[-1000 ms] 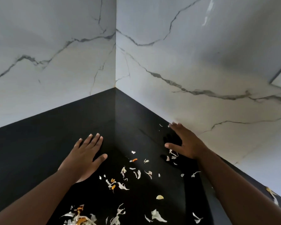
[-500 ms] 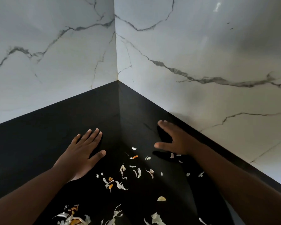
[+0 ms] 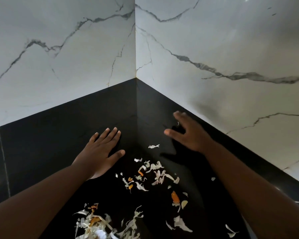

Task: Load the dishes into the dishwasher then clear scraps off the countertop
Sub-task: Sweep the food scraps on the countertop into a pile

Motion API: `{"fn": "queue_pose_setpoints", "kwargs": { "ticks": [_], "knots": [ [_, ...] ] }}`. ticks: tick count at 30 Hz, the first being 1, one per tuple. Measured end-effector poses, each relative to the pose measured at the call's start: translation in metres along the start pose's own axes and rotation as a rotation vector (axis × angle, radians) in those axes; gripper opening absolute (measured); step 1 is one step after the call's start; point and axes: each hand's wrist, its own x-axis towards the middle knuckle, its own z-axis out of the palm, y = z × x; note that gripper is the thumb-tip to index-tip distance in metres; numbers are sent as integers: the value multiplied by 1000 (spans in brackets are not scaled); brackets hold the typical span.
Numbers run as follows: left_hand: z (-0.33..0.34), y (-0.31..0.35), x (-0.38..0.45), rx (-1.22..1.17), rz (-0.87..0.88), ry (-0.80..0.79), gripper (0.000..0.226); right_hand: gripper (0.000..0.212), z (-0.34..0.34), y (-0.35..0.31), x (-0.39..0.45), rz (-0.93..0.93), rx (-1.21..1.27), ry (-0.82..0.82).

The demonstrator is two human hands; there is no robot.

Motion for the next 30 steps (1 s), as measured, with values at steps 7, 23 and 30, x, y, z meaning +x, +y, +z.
{"fn": "queue_pose_setpoints", "kwargs": {
  "ticks": [7,23,30],
  "knots": [
    [2,-1,2,-42,2,14,108,123,21,15,13,46,-232,-128],
    [1,1,-1,-30,10,16,59,83,74,-109,-128,-330,-15,-498],
    [-5,-4,-27,5,236,-95,77,74,69,-152,-197,45,78,-343]
  ]
}}
